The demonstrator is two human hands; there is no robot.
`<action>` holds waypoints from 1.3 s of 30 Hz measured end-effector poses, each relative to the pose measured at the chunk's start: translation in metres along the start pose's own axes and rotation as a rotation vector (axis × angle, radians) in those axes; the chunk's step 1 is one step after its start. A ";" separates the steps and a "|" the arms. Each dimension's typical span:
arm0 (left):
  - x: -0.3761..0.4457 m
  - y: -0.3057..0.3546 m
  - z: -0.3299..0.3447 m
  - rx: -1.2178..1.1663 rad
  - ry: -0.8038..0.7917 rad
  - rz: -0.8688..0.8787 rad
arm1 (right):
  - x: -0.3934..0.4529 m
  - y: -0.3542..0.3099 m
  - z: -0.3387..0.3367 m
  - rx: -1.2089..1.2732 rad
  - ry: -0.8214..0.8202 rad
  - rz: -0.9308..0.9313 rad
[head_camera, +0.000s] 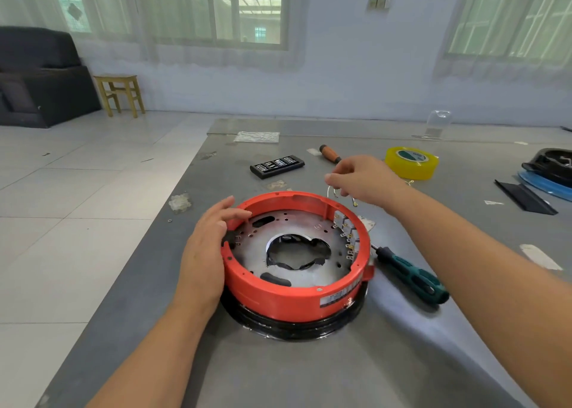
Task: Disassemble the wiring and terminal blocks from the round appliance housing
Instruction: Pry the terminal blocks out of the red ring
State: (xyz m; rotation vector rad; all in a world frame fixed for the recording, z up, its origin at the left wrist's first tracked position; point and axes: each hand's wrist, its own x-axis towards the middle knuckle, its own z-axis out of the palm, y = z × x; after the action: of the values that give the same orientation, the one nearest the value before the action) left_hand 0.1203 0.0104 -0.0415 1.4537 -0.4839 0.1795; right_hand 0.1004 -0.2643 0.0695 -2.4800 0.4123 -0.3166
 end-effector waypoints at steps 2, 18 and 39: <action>0.003 -0.001 -0.003 -0.060 0.021 -0.074 | -0.046 -0.011 -0.002 -0.033 0.081 -0.152; -0.031 0.030 -0.019 0.325 0.086 -0.064 | -0.202 -0.013 0.082 -0.265 0.172 -0.643; -0.082 0.060 -0.042 1.001 -0.327 0.533 | -0.184 0.016 0.062 -0.091 0.243 -0.535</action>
State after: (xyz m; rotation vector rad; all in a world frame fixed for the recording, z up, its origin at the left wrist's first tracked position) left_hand 0.0318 0.0731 -0.0235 2.3142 -1.1518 0.6853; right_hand -0.0535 -0.1770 -0.0132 -2.6163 -0.1581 -0.8353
